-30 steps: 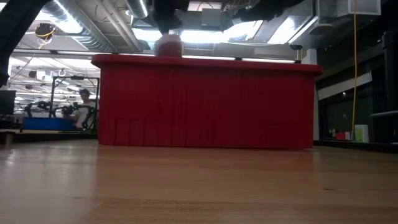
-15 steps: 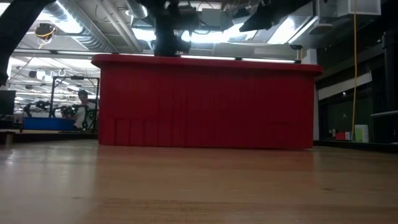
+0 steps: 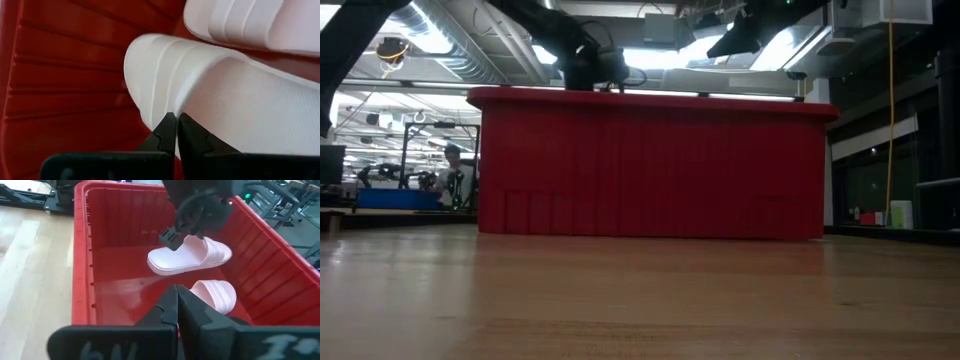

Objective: Pick and place slides into bin
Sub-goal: Put the pink slide into the red bin

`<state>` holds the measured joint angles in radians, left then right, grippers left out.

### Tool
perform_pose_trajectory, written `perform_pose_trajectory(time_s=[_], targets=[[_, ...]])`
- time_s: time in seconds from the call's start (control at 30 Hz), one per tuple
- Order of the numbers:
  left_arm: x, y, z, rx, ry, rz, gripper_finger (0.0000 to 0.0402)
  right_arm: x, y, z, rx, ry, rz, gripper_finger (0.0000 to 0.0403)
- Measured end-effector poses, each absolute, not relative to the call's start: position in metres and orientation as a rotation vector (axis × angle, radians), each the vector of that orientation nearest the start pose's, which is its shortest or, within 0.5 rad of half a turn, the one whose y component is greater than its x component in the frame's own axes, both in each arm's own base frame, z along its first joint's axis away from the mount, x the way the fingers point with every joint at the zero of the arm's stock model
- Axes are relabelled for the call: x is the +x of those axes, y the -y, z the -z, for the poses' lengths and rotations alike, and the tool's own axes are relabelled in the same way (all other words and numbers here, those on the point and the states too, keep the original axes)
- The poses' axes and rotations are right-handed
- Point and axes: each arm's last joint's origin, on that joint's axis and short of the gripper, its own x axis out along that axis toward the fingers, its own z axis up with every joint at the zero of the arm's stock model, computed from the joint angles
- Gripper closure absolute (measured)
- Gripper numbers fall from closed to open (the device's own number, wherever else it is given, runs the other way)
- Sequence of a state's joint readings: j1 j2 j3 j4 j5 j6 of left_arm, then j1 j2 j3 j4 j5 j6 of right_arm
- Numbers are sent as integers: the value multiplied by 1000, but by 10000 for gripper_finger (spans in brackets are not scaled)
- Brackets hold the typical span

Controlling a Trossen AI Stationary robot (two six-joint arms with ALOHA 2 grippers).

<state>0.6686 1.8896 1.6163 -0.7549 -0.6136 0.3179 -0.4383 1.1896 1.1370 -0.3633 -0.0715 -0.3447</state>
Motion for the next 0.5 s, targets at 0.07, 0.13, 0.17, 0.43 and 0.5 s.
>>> perform_pose_trajectory(time_s=[0.07,0.13,0.17,0.43,0.5], targets=[[304,-266,-262,218,-1246,-975,399,234,109,-357,-230,-461,294,398],[300,-270,-254,204,-1244,-969,399,233,111,-357,-228,-462,301,398],[298,-271,-250,193,-1254,-960,399,233,112,-357,-226,-462,305,398],[290,-282,-227,168,-1176,-935,399,233,114,-356,-221,-464,313,398],[290,-283,-221,158,-1151,-920,399,234,114,-356,-222,-461,314,398]])
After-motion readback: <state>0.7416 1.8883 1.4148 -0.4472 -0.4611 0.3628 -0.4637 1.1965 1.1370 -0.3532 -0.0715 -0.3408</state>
